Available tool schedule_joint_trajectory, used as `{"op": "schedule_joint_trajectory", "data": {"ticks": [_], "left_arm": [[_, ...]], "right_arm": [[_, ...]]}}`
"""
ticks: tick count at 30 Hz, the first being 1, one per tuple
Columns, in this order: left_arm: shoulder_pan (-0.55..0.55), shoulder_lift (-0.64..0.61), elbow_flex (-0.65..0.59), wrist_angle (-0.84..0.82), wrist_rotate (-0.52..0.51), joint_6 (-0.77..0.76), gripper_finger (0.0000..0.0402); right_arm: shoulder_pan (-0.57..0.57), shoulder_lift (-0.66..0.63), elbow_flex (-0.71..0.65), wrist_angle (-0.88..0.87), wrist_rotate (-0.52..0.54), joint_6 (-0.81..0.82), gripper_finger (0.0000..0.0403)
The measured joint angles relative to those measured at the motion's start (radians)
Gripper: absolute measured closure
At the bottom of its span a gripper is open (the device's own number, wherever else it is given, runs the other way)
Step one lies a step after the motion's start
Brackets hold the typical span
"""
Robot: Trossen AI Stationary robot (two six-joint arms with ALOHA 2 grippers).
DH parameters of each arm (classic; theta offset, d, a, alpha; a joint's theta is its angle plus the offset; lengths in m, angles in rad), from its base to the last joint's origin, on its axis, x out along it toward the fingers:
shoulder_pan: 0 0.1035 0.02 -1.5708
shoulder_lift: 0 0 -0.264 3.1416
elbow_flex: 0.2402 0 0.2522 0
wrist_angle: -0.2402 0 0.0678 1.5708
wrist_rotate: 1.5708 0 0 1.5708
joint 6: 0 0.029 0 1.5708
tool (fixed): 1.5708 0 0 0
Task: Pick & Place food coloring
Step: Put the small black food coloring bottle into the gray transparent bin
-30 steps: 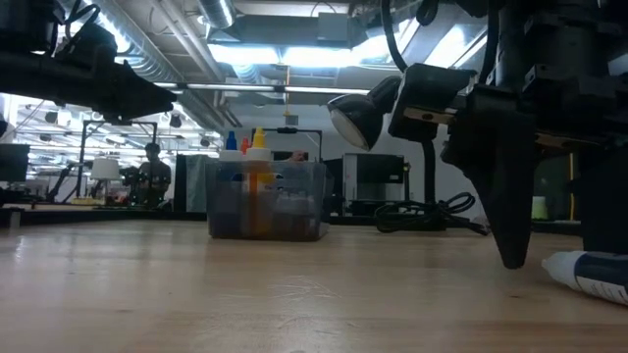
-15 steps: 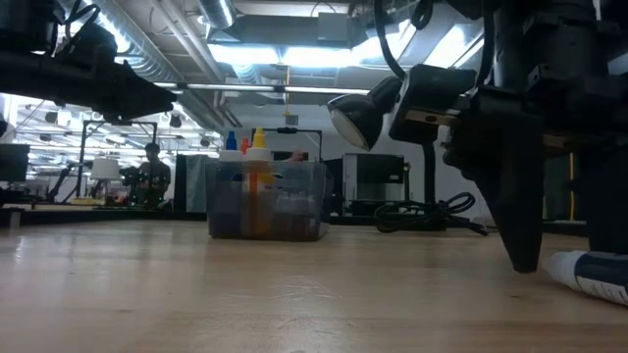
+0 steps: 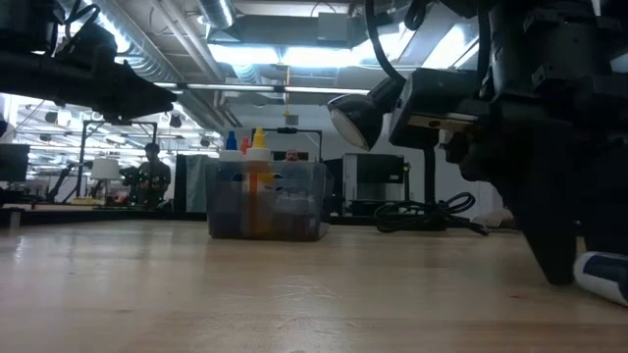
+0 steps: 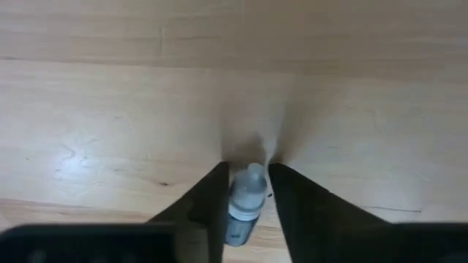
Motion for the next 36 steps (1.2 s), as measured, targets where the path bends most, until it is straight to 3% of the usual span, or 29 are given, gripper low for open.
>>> {"op": "schedule_joint_trajectory", "data": {"ticks": [7,14,22,36], "left_arm": [[0.0,0.0,0.0,0.0,0.0,0.0,0.019],[0.0,0.0,0.0,0.0,0.0,0.0,0.019],[0.0,0.0,0.0,0.0,0.0,0.0,0.019],[0.0,0.0,0.0,0.0,0.0,0.0,0.019]], "right_arm": [[0.001,0.002,0.001,0.009,0.001,0.002,0.0347],[0.002,-0.022,0.023,-0.042,0.052,-0.07,0.0338],[-0.022,-0.035,0.149,-0.238,0.258,-0.38,0.0351],[-0.173,-0.037,0.382,-0.328,0.512,-0.993,0.035]]}}
